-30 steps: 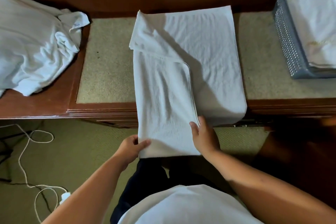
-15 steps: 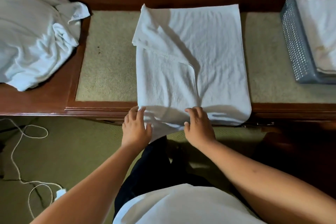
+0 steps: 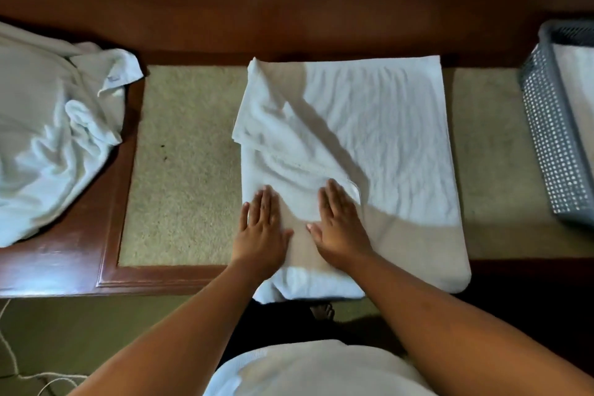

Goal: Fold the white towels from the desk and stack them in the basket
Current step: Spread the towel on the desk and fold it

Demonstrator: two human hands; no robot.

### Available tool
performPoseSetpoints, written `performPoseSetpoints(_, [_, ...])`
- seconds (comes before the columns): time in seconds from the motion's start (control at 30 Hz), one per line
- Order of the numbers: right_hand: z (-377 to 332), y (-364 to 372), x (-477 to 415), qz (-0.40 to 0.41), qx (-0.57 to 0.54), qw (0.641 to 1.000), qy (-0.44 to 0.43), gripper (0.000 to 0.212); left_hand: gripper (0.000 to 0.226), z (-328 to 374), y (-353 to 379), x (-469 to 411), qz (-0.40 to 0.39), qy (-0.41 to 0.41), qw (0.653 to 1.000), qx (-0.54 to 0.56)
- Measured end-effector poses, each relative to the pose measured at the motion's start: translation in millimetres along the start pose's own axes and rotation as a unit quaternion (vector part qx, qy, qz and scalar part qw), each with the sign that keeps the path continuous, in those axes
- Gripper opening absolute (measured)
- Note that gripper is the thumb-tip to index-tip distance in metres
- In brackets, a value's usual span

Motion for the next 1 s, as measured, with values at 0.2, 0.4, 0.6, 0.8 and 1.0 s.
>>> performPoseSetpoints(0.2, [6, -50, -118, 0.094, 0.059, 0.993, 0.039, 0.07, 0.093, -52, -42, -130, 0.007, 0.013, 0.999, -0.045])
performPoseSetpoints(0.4, [17, -94, -231, 0.127, 0.03, 0.987, 0.09, 0.079, 0.096, -88, -79, -241, 0.047, 0.035, 0.997, -0.05])
performPoseSetpoints(0.6, [23, -111, -293, 0.13, 0.041, 0.987, 0.082, 0.084, 0.094, -107, -103, -302, 0.08, 0.025, 0.996, -0.042])
performPoseSetpoints(0.8, [29, -102, -286, 0.056, 0.019, 0.992, 0.113, 0.081, 0.084, -98, -103, -276, 0.091, 0.068, 0.992, -0.045])
performPoseSetpoints(1.0, [42, -60, -169, -0.063, 0.003, 0.991, 0.118, 0.078, 0.086, -54, -43, -149, 0.011, 0.118, 0.992, -0.033])
Point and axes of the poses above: each hand's wrist, its own x-axis away from the middle knuckle, its own y-axis out of the palm, z = x × y, the point moved 10 cm from there along -x, towards the middle knuckle, and after that the axes turned 11 degrees about y, right-handed, at the moved point
